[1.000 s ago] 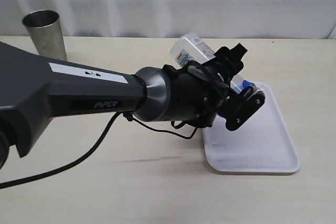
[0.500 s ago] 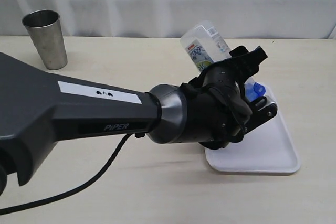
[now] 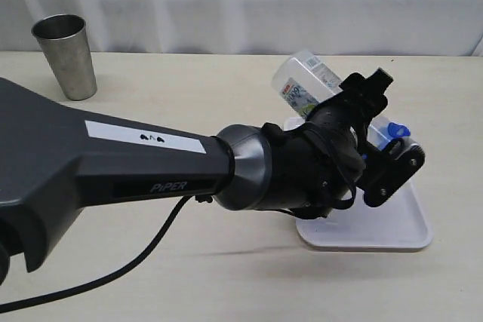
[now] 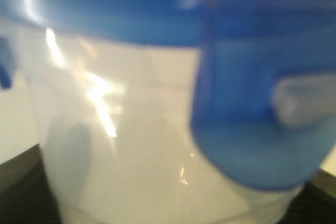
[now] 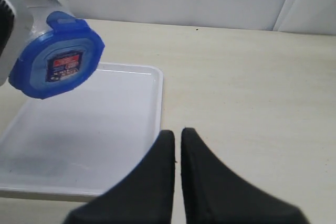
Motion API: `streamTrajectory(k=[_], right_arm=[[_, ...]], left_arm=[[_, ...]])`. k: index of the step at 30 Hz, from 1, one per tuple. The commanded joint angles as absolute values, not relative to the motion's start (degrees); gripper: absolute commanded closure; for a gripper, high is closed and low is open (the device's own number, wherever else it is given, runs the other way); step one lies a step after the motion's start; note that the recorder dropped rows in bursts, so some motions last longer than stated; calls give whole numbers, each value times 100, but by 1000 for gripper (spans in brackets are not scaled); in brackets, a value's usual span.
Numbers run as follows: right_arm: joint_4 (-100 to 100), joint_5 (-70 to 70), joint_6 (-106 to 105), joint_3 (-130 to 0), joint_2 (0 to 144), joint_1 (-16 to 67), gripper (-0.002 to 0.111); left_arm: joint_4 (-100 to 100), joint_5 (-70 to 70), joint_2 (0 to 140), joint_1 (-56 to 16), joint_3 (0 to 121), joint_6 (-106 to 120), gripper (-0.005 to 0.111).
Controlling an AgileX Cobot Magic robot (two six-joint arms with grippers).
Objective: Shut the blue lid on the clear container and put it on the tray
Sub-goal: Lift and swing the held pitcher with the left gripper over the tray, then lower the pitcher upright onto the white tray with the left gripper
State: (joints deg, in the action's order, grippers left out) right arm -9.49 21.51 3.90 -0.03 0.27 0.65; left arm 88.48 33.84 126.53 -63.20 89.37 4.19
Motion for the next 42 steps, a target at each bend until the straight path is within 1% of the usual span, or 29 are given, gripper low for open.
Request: streamTrajectory(k=[1, 7, 12, 14, 17, 19, 24, 26, 28, 34, 42], right_arm=[[-939, 2086, 393, 0, 0, 18, 104], [-939, 2086, 393, 0, 0, 18, 104], [-939, 2086, 393, 0, 0, 18, 104], [-939, 2086, 393, 0, 0, 18, 104], [-939, 2086, 393, 0, 0, 18, 104], [-939, 2086, 393, 0, 0, 18, 104], [-939, 2086, 393, 0, 0, 18, 104], [-939, 2086, 393, 0, 0, 18, 104], [-939, 2086, 393, 0, 0, 18, 104], [-939, 2086, 393, 0, 0, 18, 104], [-939, 2086, 393, 0, 0, 18, 104]], left_arm=[[8941, 2571, 12586, -6310, 9010, -919, 107], [8941, 1001, 12586, -6072, 9262, -2901, 107], [8917, -646, 12600, -5732, 9640, -4343, 107], [8737, -947, 12627, -5587, 9739, -4715, 107], [7686, -1052, 12696, -5373, 9739, -4743, 107], [6826, -1428, 12771, -5190, 9739, -4743, 107], [5164, -3847, 13251, -4716, 9739, -4550, 107], [4726, -4389, 13462, -4639, 9739, -4315, 107], [4483, -4621, 13667, -4600, 9739, -4140, 107], [4275, -4583, 14106, -4600, 9739, -3500, 107], [3903, -4851, 14351, -4600, 9739, -3120, 107]])
